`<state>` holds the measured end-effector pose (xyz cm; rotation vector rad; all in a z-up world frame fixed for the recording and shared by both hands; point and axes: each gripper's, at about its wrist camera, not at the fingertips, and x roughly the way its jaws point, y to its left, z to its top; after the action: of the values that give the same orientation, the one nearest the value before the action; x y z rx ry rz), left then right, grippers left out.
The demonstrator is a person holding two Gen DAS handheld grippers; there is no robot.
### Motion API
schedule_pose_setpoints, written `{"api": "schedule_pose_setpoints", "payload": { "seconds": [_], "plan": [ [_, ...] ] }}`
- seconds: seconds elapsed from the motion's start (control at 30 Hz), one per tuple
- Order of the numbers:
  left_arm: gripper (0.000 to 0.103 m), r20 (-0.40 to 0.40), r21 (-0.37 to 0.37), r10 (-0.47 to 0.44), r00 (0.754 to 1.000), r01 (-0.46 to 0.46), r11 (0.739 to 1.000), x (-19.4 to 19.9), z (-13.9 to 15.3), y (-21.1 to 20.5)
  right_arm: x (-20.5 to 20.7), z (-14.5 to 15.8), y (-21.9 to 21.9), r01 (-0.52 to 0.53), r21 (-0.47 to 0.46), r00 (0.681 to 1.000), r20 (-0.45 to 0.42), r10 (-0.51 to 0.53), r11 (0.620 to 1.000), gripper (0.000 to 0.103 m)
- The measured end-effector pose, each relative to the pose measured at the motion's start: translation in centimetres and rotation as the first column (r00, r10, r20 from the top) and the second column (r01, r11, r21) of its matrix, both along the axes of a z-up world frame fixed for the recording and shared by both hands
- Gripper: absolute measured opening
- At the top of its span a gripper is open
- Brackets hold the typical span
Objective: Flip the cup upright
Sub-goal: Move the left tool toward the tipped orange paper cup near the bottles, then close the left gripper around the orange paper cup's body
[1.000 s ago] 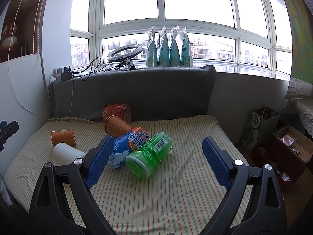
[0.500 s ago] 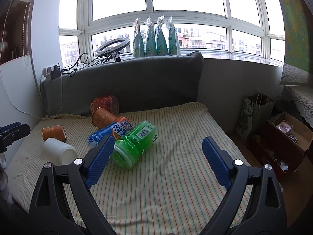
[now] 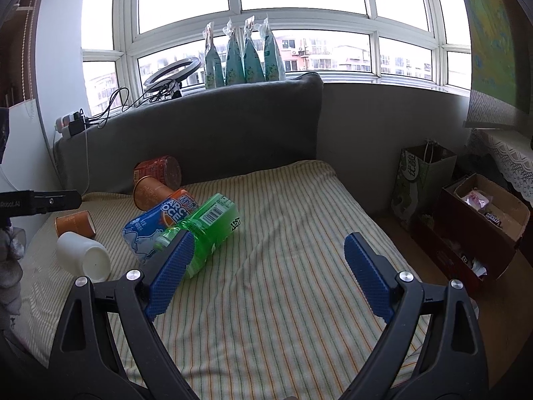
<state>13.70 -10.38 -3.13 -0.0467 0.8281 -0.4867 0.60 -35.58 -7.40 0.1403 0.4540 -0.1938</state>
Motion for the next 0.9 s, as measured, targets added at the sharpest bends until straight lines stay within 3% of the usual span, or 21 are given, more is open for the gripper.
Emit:
{"api": "schedule_pose_setpoints", "payload": {
  "seconds": [0.13, 0.33, 0.47, 0.57, 0.77, 0.9],
  "plan": [
    [0.084, -0.160, -0.087, 0.072, 0.984, -0.087, 0.992, 3.3, -1.0, 0.0, 0.4, -0.4, -0.7, 0.009, 0.011, 1.000, -0.006, -0.009, 1.000, 0.094],
    [0.084, -0.399, -0.222, 0.199, 0.895, -0.305, 0.926, 8.3, -3.4, 0.3, 1.1, -1.2, -1.2, 0.008, 0.031, 1.000, -0.014, -0.007, 1.000, 0.094],
    [0.084, -0.467, -0.234, 0.263, 0.844, -0.405, 0.884, 10.6, -4.6, -0.5, 1.3, -1.5, -1.6, 0.005, 0.032, 1.000, -0.018, -0.005, 0.999, 0.093],
    [0.084, -0.482, -0.217, 0.306, 0.821, -0.449, 0.867, 11.9, -5.3, -1.2, 1.5, -1.8, -2.3, 0.011, 0.044, 1.000, -0.017, -0.011, 0.999, 0.094],
    [0.084, -0.535, -0.186, 0.386, 0.751, -0.550, 0.814, 14.3, -7.5, -1.9, 1.8, -2.3, -3.8, 0.029, 0.070, 0.999, -0.021, -0.027, 0.997, 0.094],
    [0.084, -0.545, -0.164, 0.419, 0.726, -0.583, 0.795, 15.1, -8.5, -2.2, 2.0, -2.7, -4.7, 0.042, 0.080, 0.999, -0.025, -0.040, 0.996, 0.094]
  ]
}}
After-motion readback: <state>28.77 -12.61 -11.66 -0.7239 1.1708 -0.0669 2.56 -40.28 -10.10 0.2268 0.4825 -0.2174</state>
